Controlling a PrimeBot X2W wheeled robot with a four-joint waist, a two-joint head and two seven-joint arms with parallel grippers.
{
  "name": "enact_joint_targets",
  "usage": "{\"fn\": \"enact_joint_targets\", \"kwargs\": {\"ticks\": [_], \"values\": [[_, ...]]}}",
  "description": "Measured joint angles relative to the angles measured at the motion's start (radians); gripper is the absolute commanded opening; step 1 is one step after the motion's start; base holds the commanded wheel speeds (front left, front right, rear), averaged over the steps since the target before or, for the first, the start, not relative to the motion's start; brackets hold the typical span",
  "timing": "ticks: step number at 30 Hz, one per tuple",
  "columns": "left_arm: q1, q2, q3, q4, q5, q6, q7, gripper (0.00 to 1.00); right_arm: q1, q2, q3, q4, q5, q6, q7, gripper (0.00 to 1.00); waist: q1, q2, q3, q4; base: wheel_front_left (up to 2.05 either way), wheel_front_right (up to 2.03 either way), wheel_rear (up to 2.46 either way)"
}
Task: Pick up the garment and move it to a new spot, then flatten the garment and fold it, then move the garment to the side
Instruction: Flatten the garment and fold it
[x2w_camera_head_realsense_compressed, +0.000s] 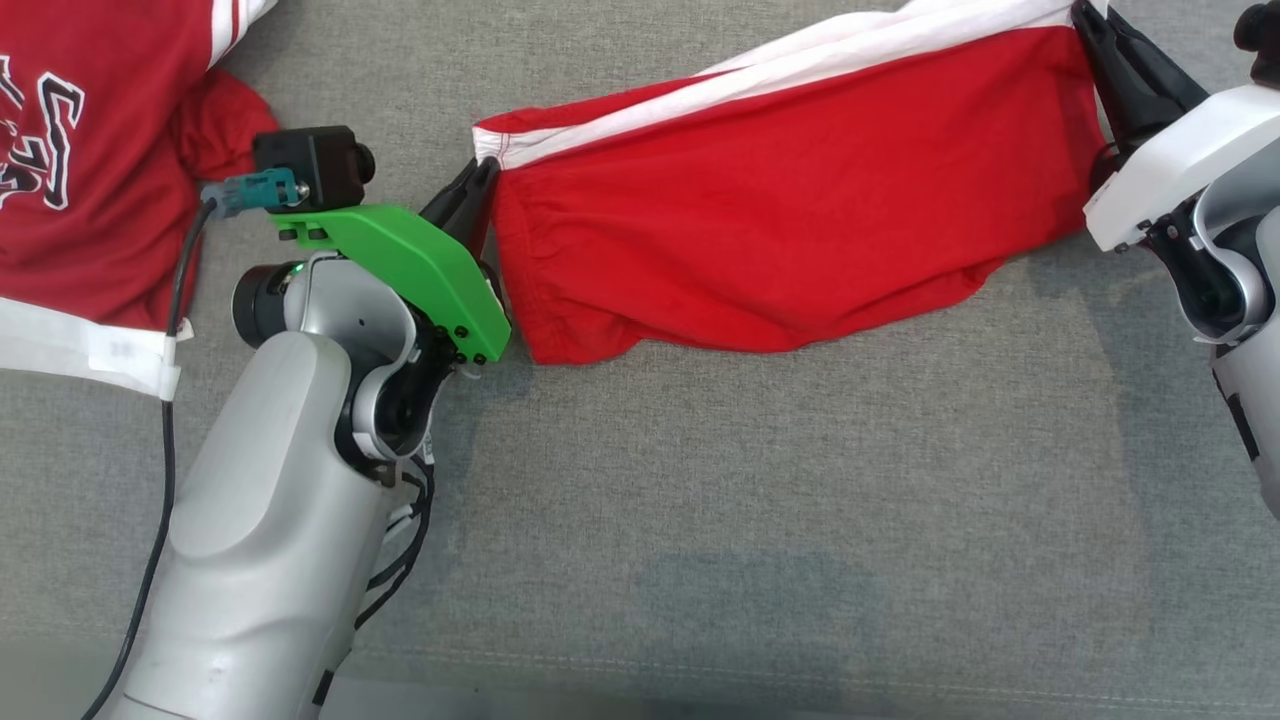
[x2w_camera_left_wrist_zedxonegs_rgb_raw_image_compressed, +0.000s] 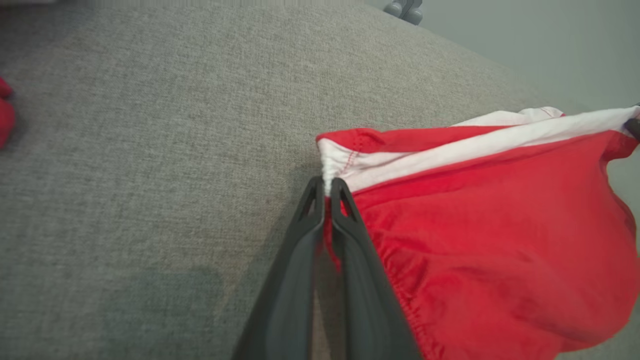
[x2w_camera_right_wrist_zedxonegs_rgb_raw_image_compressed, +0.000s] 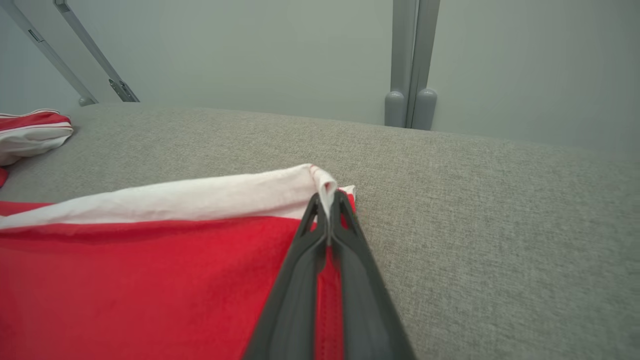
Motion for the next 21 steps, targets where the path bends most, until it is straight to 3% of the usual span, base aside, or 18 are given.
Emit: {"fn": "enact_joint_targets", "kwargs": {"ticks": [1, 2, 3, 16, 21], "values": [[-0.004, 0.000, -0.001, 0.003, 0.002, -0.001, -0.007, 0.80, -0.003, 0.002, 0.000, 0.006, -0.002, 0.000, -0.008, 0.43, 0.0000, 0.0000, -0.001, -0.001, 0.00, 0.00, 0.00], [-0.007, 0.000, -0.002, 0.007, 0.003, -0.005, -0.013, 0.99, -0.007, 0.005, 0.002, 0.014, -0.004, 0.000, -0.017, 0.84, 0.0000, 0.0000, -0.003, -0.003, 0.00, 0.00, 0.00], [-0.009, 0.000, -0.004, 0.014, 0.006, -0.010, -0.023, 1.00, -0.011, 0.008, 0.005, 0.023, -0.009, 0.000, -0.029, 1.00, 0.0000, 0.0000, -0.005, -0.004, 0.00, 0.00, 0.00], [-0.005, 0.005, -0.013, 0.025, 0.073, -0.028, -0.160, 1.00, -0.013, 0.007, 0.042, 0.063, -0.126, -0.013, -0.197, 1.00, 0.0000, 0.0000, -0.071, -0.012, 0.00, 0.00, 0.00], [0.028, 0.026, -0.020, 0.023, 0.122, -0.039, -0.247, 1.00, 0.011, 0.006, 0.043, 0.062, -0.166, -0.048, -0.244, 1.00, 0.0000, 0.0000, -0.107, -0.016, 0.00, 0.00, 0.00]]}}
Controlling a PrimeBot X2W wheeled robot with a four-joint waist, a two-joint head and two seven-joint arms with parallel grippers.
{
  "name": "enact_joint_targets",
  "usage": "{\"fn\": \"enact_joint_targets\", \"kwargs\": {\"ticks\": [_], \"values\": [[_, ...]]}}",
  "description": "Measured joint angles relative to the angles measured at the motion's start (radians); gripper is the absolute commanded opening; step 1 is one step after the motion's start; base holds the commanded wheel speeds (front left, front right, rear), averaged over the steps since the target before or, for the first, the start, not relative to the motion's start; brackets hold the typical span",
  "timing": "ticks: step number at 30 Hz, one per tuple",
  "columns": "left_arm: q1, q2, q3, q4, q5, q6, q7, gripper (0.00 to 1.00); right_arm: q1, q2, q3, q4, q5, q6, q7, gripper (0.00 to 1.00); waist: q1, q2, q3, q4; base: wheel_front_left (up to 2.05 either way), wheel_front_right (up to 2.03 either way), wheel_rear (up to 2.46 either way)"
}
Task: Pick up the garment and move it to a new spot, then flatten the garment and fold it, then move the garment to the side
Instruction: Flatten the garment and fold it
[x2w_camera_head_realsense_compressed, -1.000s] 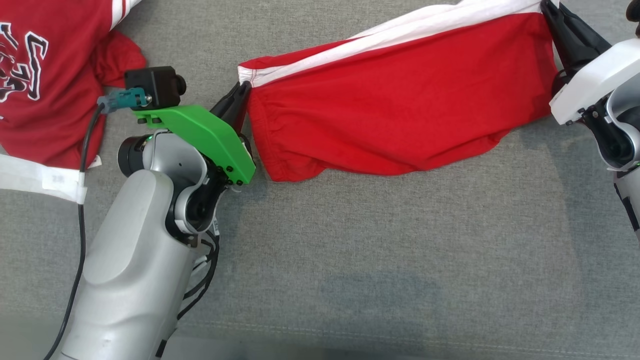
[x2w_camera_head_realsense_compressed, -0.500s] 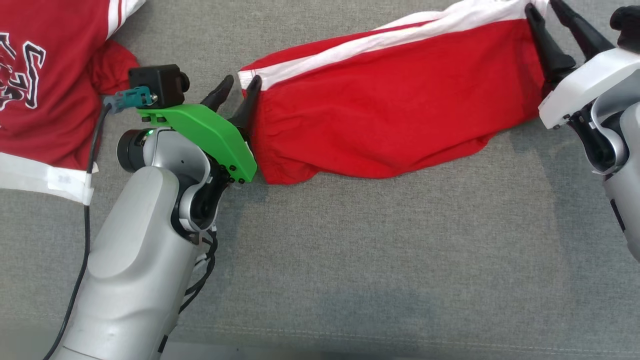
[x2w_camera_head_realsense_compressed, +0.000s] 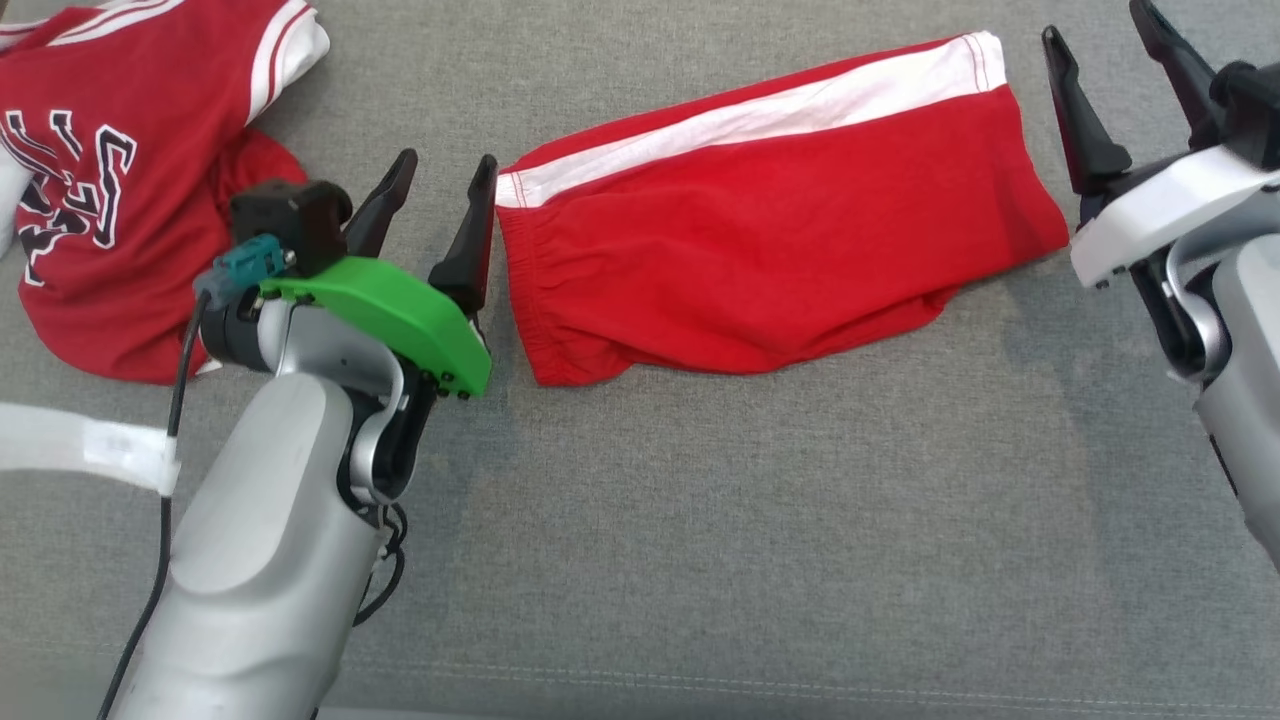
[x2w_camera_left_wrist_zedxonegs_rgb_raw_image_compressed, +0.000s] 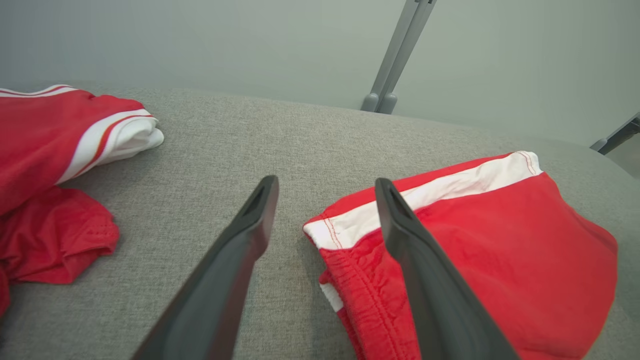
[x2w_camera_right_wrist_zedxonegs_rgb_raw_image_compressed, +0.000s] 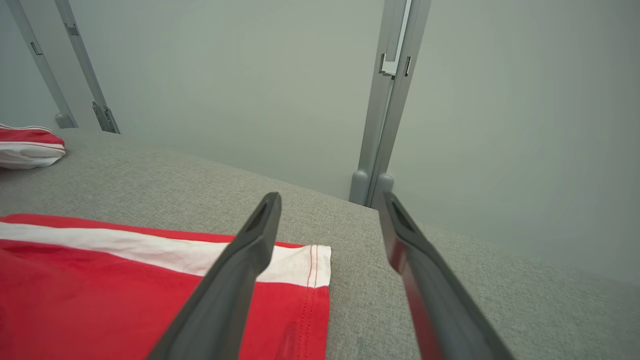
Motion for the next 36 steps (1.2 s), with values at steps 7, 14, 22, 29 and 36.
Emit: {"fn": "enact_joint_targets", "kwargs": {"ticks": [7, 14, 22, 29, 36], "values": [[0.132, 0.053, -0.012, -0.002, 0.067, -0.006, -0.127, 1.00, 0.133, 0.022, -0.001, 0.000, -0.007, -0.043, -0.008, 1.00, 0.0000, 0.0000, -0.065, -0.008, 0.00, 0.00, 0.00], [0.308, 0.092, 0.016, -0.003, 0.086, 0.014, -0.248, 1.00, 0.284, 0.031, -0.012, 0.000, -0.012, -0.088, -0.008, 1.00, -0.0001, 0.0000, -0.142, -0.023, 0.00, 0.00, 0.00], [0.444, 0.101, 0.025, -0.046, 0.105, 0.028, -0.248, 1.00, 0.413, 0.036, -0.080, -0.067, -0.003, -0.130, -0.008, 1.00, -0.0001, 0.0000, -0.233, -0.037, 0.00, 0.00, 0.00], [0.503, 0.098, 0.040, -0.123, 0.118, 0.043, -0.248, 1.00, 0.499, 0.024, -0.131, -0.112, 0.013, -0.139, -0.008, 1.00, -0.0001, 0.0000, -0.275, -0.023, 0.00, 0.00, 0.00], [0.521, 0.096, 0.051, -0.228, 0.148, 0.050, -0.248, 1.00, 0.509, 0.000, -0.173, -0.146, 0.032, -0.139, -0.008, 1.00, -0.0001, 0.0000, -0.259, 0.008, 0.00, 0.00, 0.00]]}}
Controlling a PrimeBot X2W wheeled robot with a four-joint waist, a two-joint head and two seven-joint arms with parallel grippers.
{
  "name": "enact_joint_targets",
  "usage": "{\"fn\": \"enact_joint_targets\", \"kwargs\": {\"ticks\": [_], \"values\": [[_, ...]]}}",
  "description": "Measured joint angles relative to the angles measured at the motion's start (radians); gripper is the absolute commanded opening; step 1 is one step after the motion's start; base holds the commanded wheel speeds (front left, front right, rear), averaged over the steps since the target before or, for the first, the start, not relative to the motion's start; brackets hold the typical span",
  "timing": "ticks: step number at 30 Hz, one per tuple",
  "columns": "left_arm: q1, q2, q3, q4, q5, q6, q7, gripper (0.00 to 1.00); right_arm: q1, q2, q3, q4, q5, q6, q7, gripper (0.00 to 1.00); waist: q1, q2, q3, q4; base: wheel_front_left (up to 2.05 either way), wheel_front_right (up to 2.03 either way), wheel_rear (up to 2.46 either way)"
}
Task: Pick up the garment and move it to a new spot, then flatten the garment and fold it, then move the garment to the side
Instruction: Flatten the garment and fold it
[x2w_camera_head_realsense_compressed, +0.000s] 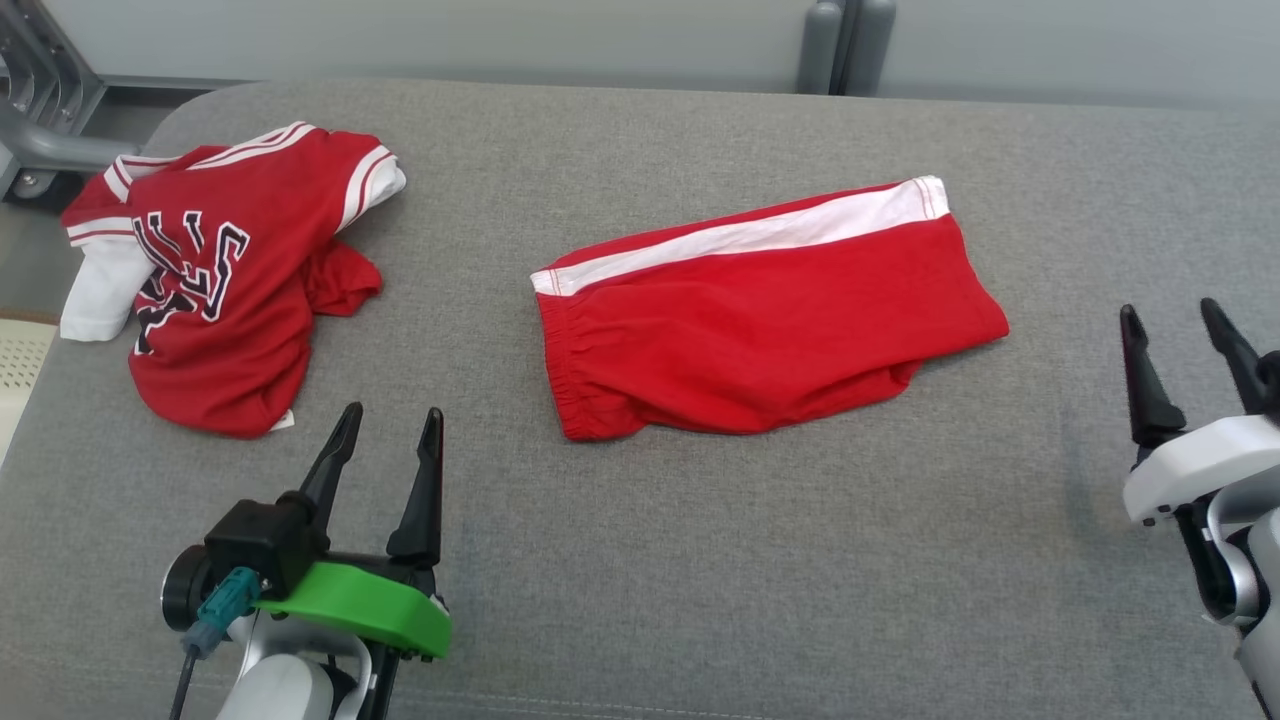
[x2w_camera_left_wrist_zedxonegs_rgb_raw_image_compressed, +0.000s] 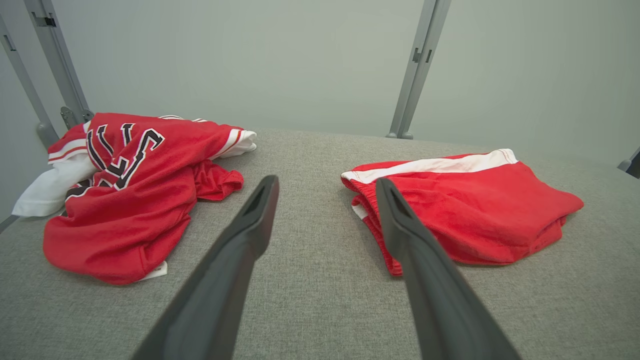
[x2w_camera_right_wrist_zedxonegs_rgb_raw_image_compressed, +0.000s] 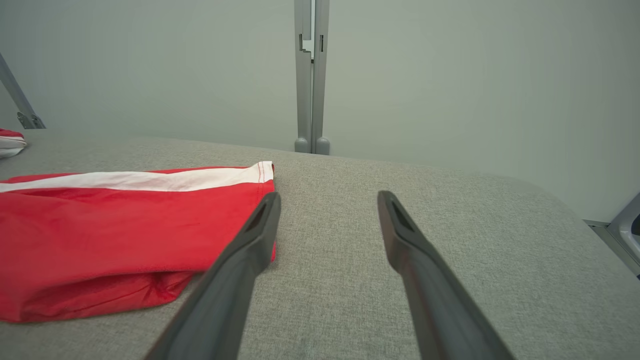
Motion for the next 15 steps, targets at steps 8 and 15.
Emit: {"fn": "enact_joint_targets", "kwargs": {"ticks": [8, 15], "values": [[0.005, -0.007, -0.011, -0.119, 0.045, 0.000, 0.000, 1.00, -0.078, -0.030, -0.043, 0.043, 0.058, 0.015, 0.030, 1.00, 0.0000, 0.0000, 0.072, 0.042, 0.00, 0.00, 0.00], [0.005, -0.030, -0.026, -0.166, 0.062, 0.000, 0.000, 1.00, -0.133, -0.036, -0.058, 0.110, 0.117, 0.038, 0.110, 1.00, 0.0000, 0.0000, 0.145, 0.094, 0.00, 0.00, 0.00]]}}
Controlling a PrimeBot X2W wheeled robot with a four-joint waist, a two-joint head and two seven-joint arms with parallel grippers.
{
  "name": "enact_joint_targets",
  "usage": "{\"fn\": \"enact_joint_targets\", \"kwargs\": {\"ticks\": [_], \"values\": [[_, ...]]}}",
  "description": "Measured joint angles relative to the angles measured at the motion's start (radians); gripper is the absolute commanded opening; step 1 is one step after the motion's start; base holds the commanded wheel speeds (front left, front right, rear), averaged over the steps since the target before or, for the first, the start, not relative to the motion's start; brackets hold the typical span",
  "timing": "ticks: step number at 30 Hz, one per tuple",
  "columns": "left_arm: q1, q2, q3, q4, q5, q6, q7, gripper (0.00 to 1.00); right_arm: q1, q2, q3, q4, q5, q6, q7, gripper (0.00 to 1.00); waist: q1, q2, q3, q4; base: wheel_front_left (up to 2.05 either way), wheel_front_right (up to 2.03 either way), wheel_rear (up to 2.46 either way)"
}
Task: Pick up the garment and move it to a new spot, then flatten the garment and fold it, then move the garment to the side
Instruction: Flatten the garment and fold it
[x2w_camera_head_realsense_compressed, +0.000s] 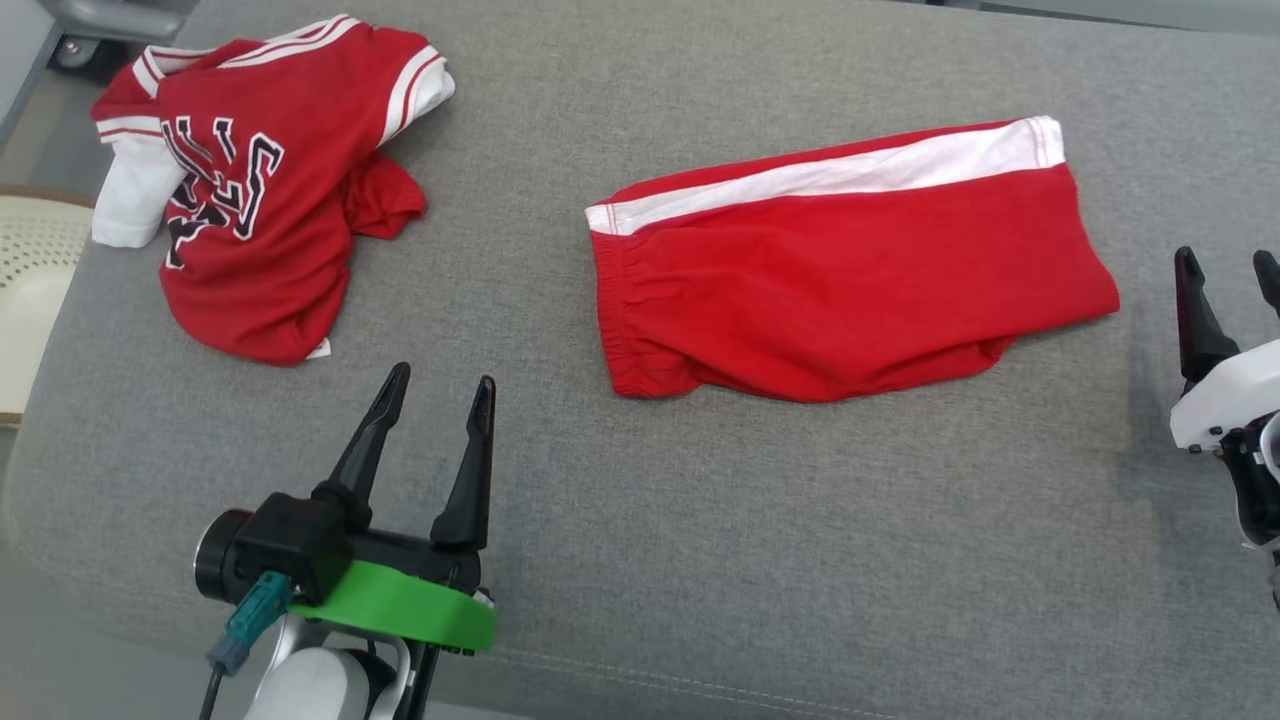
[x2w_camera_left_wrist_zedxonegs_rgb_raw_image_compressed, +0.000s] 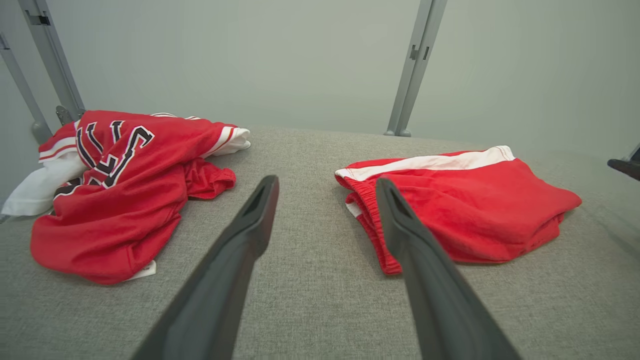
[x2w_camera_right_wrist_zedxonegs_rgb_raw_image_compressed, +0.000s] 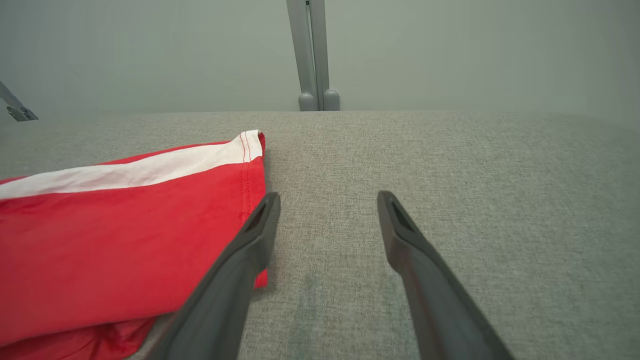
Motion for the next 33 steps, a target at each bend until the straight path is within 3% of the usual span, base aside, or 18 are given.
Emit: {"fn": "enact_joint_targets", "kwargs": {"ticks": [12, 20, 26, 27, 28, 30, 31, 32, 33], "values": [[0.001, -0.017, 0.034, -0.028, 0.017, 0.000, 0.000, 1.00, -0.080, 0.032, 0.058, 0.094, 0.014, 0.061, 0.056, 1.00, 0.0000, 0.0000, 0.080, 0.103, 0.00, 0.00, 0.00], [0.002, -0.025, 0.036, -0.035, 0.022, 0.000, 0.000, 1.00, -0.120, 0.027, 0.059, 0.129, 0.013, 0.072, 0.062, 1.00, 0.0000, 0.0000, 0.098, 0.114, 0.00, 0.00, 0.00], [0.007, -0.030, 0.039, -0.038, 0.034, -0.002, 0.000, 1.00, -0.145, 0.035, 0.058, 0.158, 0.049, 0.106, 0.103, 1.00, 0.0000, 0.0000, 0.101, 0.109, 0.00, 0.00, 0.00], [0.007, -0.030, 0.039, -0.038, 0.035, -0.002, 0.000, 1.00, -0.152, 0.040, 0.056, 0.163, 0.063, 0.110, 0.110, 0.89, 0.0000, 0.0000, 0.101, 0.109, 0.00, 0.00, 0.00], [0.007, -0.031, 0.039, -0.038, 0.035, -0.003, 0.000, 1.00, -0.157, 0.046, 0.052, 0.166, 0.076, 0.114, 0.114, 0.47, 0.0000, 0.0000, 0.101, 0.108, 0.00, 0.00, 0.00], [0.007, -0.033, 0.039, -0.038, 0.035, -0.004, 0.000, 1.00, -0.163, 0.061, 0.045, 0.172, 0.109, 0.122, 0.128, 0.28, 0.0000, 0.0000, 0.099, 0.107, 0.00, 0.00, 0.00], [0.007, -0.034, 0.039, -0.038, 0.035, -0.007, 0.000, 1.00, -0.166, 0.066, 0.041, 0.175, 0.123, 0.123, 0.134, 0.10, 0.0000, 0.0000, 0.098, 0.106, 0.00, 0.00, 0.00], [0.007, -0.035, 0.039, -0.038, 0.035, -0.010, 0.000, 1.00, -0.170, 0.069, 0.038, 0.181, 0.135, 0.128, 0.140, 0.00, 0.0000, 0.0000, 0.096, 0.106, 0.00, 0.00, 0.00], [0.007, -0.037, 0.040, -0.037, 0.035, -0.010, 0.000, 1.00, -0.174, 0.073, 0.035, 0.185, 0.150, 0.130, 0.146, 0.00, 0.0000, 0.0000, 0.093, 0.105, 0.00, 0.00, 0.00]]}}
